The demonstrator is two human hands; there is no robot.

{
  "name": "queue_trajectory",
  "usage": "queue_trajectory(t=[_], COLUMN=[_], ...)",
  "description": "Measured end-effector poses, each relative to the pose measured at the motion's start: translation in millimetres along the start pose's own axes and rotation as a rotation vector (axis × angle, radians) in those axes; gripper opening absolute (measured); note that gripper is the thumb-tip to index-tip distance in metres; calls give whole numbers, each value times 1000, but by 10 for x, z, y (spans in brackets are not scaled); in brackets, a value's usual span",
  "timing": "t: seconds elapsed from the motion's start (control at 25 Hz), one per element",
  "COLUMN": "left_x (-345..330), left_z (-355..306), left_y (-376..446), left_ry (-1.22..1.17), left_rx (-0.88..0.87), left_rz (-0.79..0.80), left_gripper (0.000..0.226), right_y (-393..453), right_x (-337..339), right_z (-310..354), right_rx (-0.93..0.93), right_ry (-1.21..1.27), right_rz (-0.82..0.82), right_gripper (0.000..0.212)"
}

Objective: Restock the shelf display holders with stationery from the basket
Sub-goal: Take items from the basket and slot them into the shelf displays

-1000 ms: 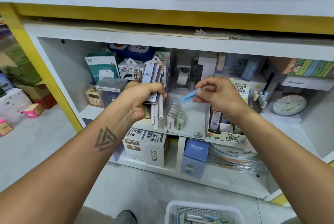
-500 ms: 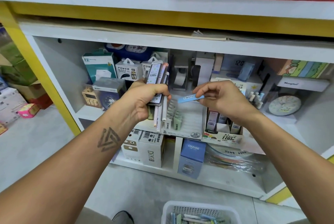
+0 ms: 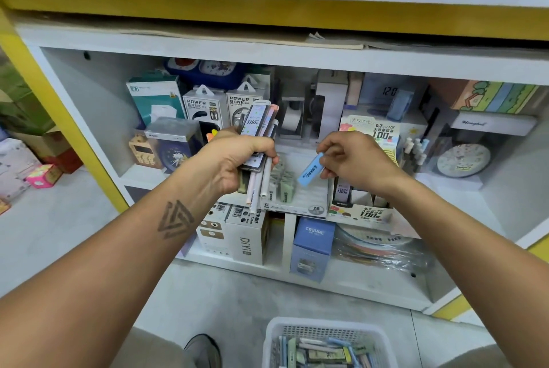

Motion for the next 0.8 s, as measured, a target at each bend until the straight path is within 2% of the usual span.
queue_trajectory(t=[0.24, 0.36, 0.52, 0.8], left_x=[41, 67, 102, 99], left_z=[45, 67, 89, 106], left_y=[-21, -28, -30, -20], left_ry=[26, 52, 71, 63], left_rx=[17, 28, 32, 43], left_rz=[19, 30, 36, 41], left_gripper=[47, 41, 35, 32], right_y=[77, 77, 38, 49], right_x=[-90, -123, -104, -348], right_z=[52, 78, 59, 67], right_rx=[3, 18, 26, 16], right_ry=[-96, -260, -283, -338], right_rz=[8, -9, -22, 78], right_gripper=[11, 12, 12, 10])
Point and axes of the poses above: each hand's wrist, its own y-axis towards the middle knuckle, its own x-axis out of the back of the hand, z = x × y, the point moved 8 cm from there along y, towards the middle knuckle, and after that the axes turned 15 degrees about z, right-handed, at the moved point
